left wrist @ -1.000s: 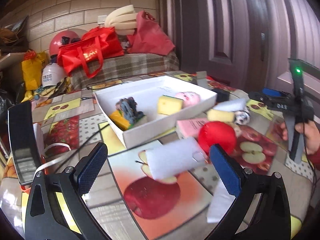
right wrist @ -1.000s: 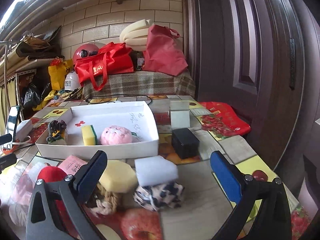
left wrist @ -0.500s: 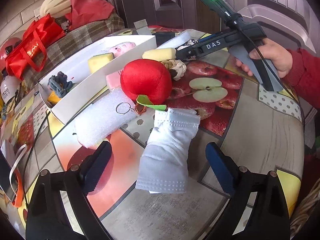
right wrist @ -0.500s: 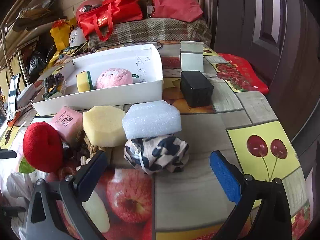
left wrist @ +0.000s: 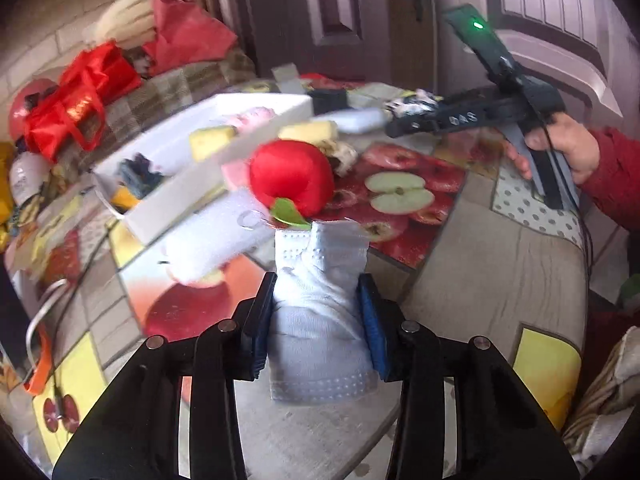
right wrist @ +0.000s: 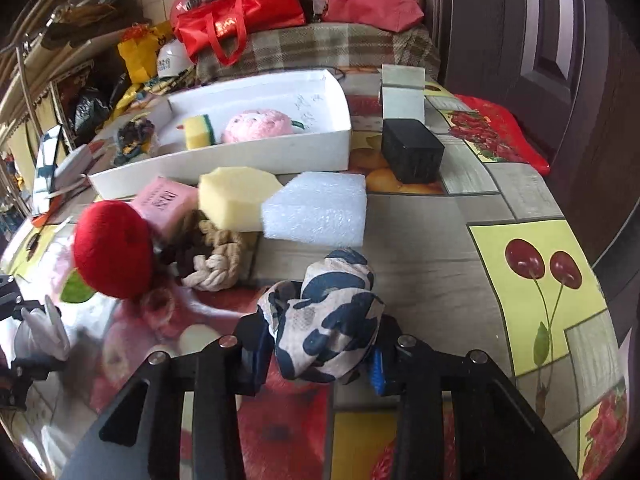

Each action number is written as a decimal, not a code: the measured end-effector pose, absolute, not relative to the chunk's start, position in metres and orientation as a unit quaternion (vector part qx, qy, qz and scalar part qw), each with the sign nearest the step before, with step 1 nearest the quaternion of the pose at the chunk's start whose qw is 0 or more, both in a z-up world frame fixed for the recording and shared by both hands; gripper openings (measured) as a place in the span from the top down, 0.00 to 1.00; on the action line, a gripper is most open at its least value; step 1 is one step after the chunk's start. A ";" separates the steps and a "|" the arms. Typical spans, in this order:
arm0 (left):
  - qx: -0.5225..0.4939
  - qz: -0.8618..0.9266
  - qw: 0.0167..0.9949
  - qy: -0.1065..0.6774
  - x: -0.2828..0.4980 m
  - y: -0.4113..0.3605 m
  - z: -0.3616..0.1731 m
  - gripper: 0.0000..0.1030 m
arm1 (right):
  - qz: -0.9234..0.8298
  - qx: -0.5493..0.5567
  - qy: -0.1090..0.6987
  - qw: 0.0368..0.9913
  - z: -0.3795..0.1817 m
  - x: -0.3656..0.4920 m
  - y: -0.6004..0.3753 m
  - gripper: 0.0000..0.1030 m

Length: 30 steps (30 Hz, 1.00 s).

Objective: Organize soft objects
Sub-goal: 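Grasp the white cloth with left tool while right tool grasps the patterned cloth, then carry the white cloth with left tool while right tool carries the patterned cloth to the box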

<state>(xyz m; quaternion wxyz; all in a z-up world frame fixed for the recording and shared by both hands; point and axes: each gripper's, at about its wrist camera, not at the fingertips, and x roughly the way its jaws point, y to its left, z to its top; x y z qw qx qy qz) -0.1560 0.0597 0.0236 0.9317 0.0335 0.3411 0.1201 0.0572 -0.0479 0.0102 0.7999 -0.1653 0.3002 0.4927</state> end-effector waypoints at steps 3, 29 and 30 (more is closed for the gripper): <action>0.011 0.203 0.935 0.290 -0.174 0.075 0.035 0.62 | 0.495 -0.154 0.228 0.824 0.026 0.037 -0.062 0.63; -0.063 0.357 0.912 0.193 -0.098 0.183 0.053 0.62 | 0.460 -0.080 0.187 0.864 0.034 0.048 0.029 0.62; -0.068 0.361 0.910 0.194 -0.095 0.188 0.052 0.62 | 0.461 -0.081 0.184 0.864 0.035 0.047 0.033 0.62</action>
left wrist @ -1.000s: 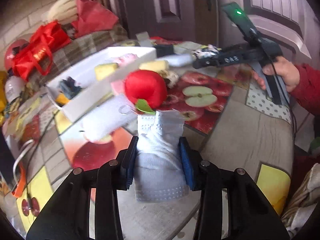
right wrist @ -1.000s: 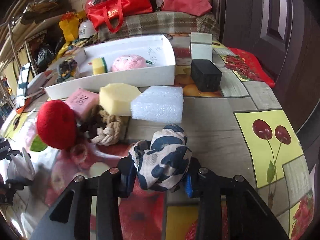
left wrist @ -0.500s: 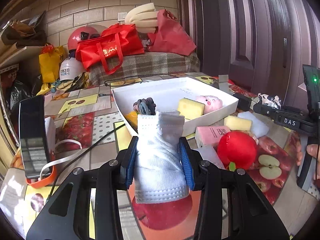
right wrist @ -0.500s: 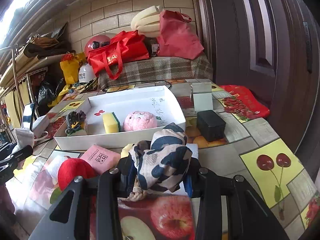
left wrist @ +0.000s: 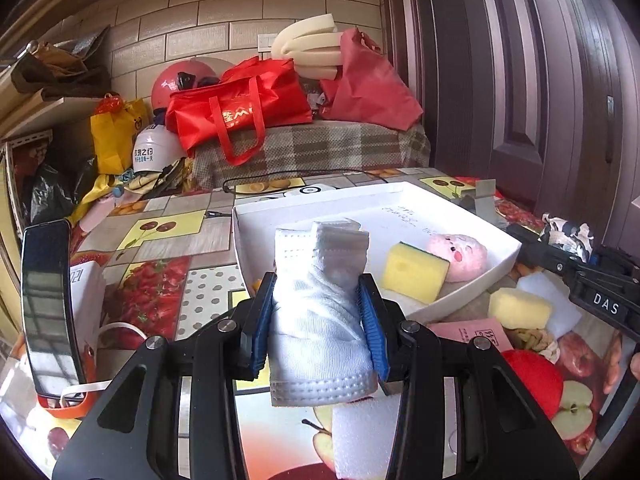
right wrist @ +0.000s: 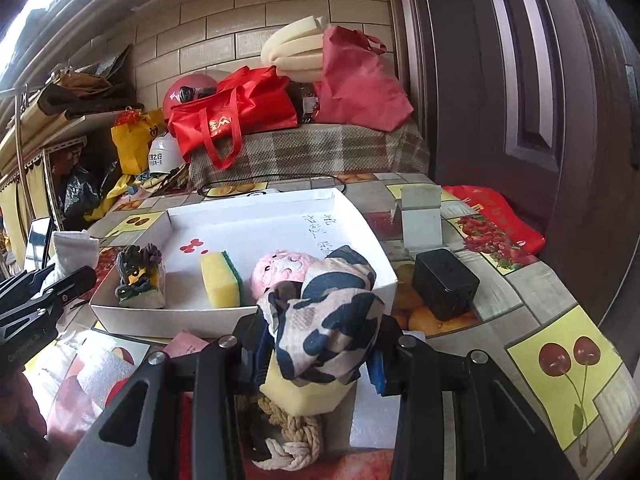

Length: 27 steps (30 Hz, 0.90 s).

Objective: Organize soft objects
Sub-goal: 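Carry the white cloth with left tool while right tool carries the patterned cloth to the box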

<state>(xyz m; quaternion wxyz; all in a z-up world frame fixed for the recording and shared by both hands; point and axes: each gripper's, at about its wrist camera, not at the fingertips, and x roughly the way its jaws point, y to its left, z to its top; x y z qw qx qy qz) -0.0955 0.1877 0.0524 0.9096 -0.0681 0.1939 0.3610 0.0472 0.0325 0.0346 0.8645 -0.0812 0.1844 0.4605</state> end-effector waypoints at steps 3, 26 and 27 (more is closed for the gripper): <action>-0.082 0.368 0.905 0.197 -0.089 0.199 0.051 0.62 | 0.462 -0.084 0.183 0.864 0.036 0.048 0.042 0.61; -0.107 0.379 0.898 0.199 -0.053 0.245 0.052 0.61 | 0.470 -0.161 0.237 0.835 0.024 0.070 0.145 0.61; -0.104 0.380 0.897 0.199 -0.052 0.244 0.052 0.61 | 0.444 -0.153 0.242 0.849 0.025 0.080 0.146 0.61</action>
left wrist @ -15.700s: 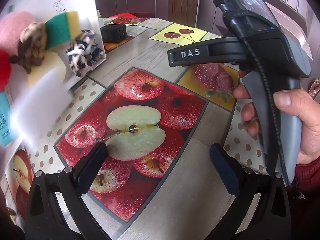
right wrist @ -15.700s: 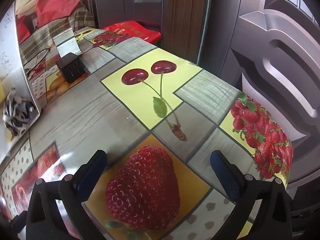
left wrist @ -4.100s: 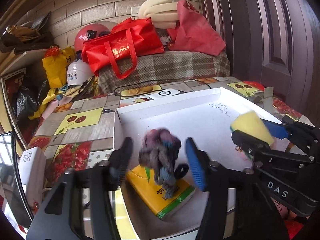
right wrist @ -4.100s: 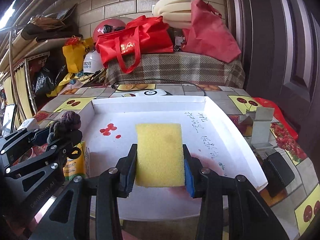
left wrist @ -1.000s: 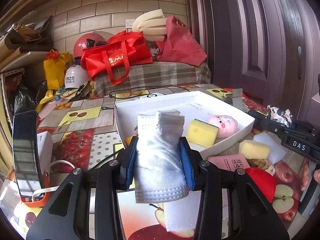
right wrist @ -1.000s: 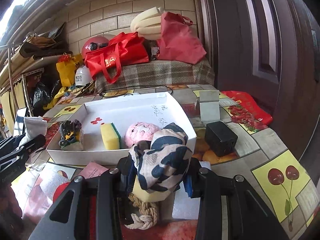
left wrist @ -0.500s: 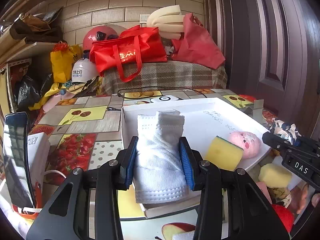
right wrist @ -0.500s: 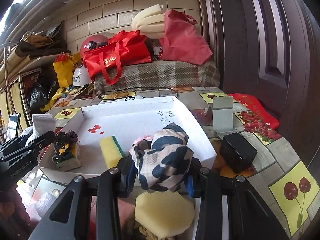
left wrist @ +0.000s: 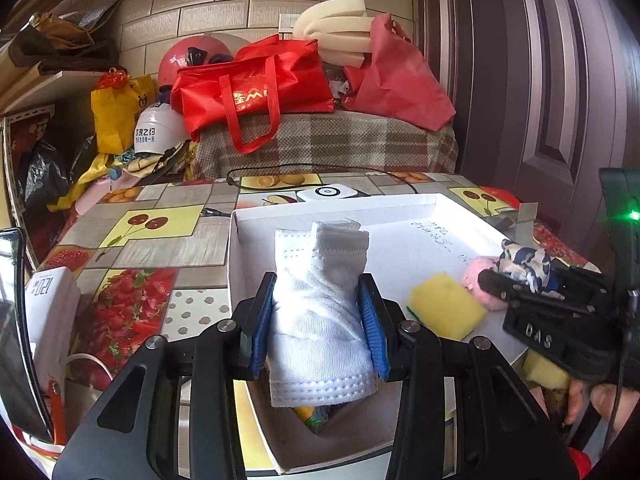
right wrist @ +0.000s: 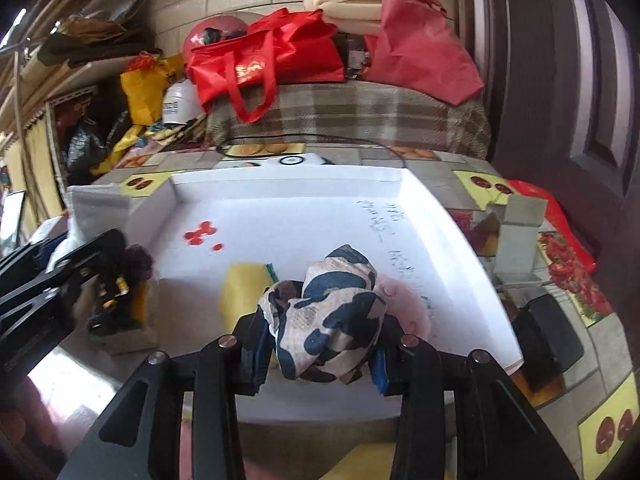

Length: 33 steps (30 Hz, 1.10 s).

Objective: Organize soft objects
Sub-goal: 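Carry the white cloth with left tool while right tool carries the patterned cloth to the box, then release the white cloth into the box while right tool releases the patterned cloth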

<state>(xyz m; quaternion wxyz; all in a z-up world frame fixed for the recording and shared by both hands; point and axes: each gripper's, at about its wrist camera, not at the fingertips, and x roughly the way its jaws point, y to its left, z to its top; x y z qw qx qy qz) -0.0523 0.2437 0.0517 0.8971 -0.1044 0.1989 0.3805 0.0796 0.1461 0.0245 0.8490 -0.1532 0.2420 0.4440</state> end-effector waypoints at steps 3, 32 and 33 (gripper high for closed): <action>-0.096 0.388 0.895 0.199 -0.049 0.243 0.051 0.62 | 0.403 -0.095 0.262 0.872 0.027 0.107 0.136 0.61; -0.082 0.418 0.895 0.134 -0.065 0.233 0.058 0.00 | 0.431 -0.101 0.198 0.874 0.037 0.079 0.132 0.00; -0.081 0.419 0.894 0.134 -0.066 0.233 0.058 0.00 | 0.431 -0.099 0.189 0.877 0.038 0.076 0.130 0.00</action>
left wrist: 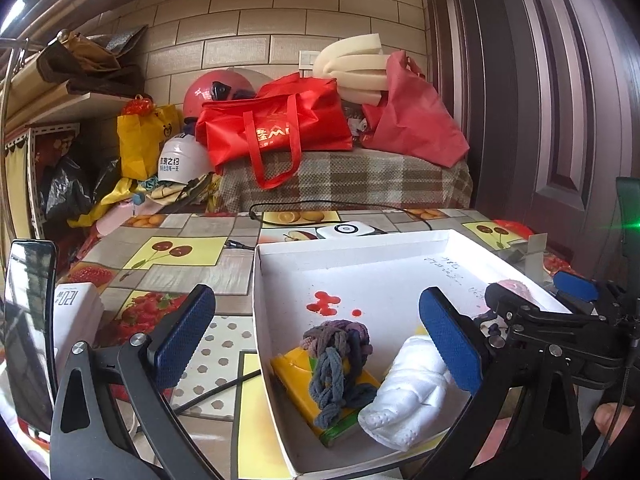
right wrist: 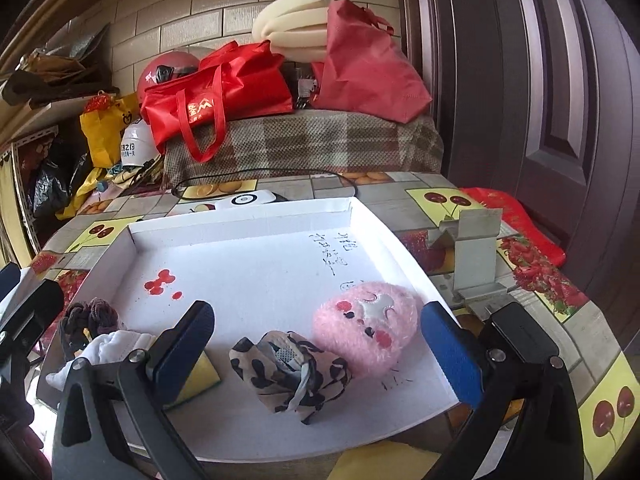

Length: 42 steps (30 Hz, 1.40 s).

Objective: Organize soft objects
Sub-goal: 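Release the white cloth into the box while right tool releases the patterned cloth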

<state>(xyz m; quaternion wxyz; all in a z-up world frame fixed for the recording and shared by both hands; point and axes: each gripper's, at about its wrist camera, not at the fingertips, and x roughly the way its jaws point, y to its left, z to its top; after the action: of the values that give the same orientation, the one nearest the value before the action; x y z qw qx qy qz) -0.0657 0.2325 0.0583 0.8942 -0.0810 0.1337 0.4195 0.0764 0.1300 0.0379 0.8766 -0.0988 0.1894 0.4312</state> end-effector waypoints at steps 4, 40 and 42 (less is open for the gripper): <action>-0.080 0.426 0.891 0.133 -0.067 0.230 0.059 0.00 | 0.425 -0.097 0.151 0.887 0.042 0.065 0.124 0.00; -0.078 0.428 0.890 0.135 -0.089 0.214 0.058 0.00 | 0.416 -0.075 0.140 0.895 0.044 0.052 0.095 0.00; -0.078 0.428 0.890 0.135 -0.089 0.213 0.058 0.00 | 0.416 -0.074 0.142 0.895 0.043 0.051 0.093 0.00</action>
<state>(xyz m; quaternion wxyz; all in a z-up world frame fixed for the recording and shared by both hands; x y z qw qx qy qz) -0.0890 0.2127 0.0579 0.8902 -0.0782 0.1354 0.4279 0.0513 0.0931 0.0433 0.8954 -0.0736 0.1415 0.4157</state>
